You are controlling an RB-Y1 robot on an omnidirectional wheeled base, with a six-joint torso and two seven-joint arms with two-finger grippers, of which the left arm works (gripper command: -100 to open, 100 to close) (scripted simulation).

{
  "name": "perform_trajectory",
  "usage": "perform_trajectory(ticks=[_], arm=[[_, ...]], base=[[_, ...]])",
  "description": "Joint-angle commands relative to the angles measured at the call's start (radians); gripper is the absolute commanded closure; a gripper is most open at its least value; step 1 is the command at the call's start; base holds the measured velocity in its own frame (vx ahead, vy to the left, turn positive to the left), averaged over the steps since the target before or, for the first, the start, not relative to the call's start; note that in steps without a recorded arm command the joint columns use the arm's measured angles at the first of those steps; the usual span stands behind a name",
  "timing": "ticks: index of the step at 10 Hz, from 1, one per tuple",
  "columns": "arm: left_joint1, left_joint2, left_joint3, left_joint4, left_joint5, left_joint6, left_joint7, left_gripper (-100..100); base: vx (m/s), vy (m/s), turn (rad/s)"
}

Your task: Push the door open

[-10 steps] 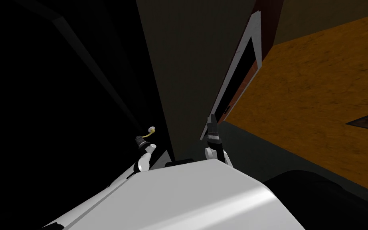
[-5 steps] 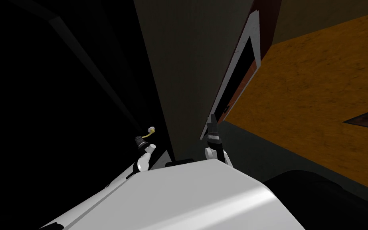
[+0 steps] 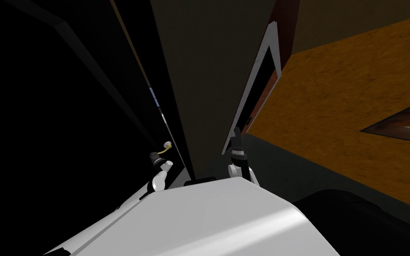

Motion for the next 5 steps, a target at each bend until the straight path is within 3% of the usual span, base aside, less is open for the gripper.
perform_trajectory(ticks=[1, 5], arm=[[0.005, -0.006, -0.001, 0.011, 0.001, 0.01, 0.0, 100], [0.005, -0.006, -0.001, 0.011, 0.001, 0.01, 0.0, 100]], base=[[-0.004, 0.008, -0.023], [0.003, -0.005, 0.014]])
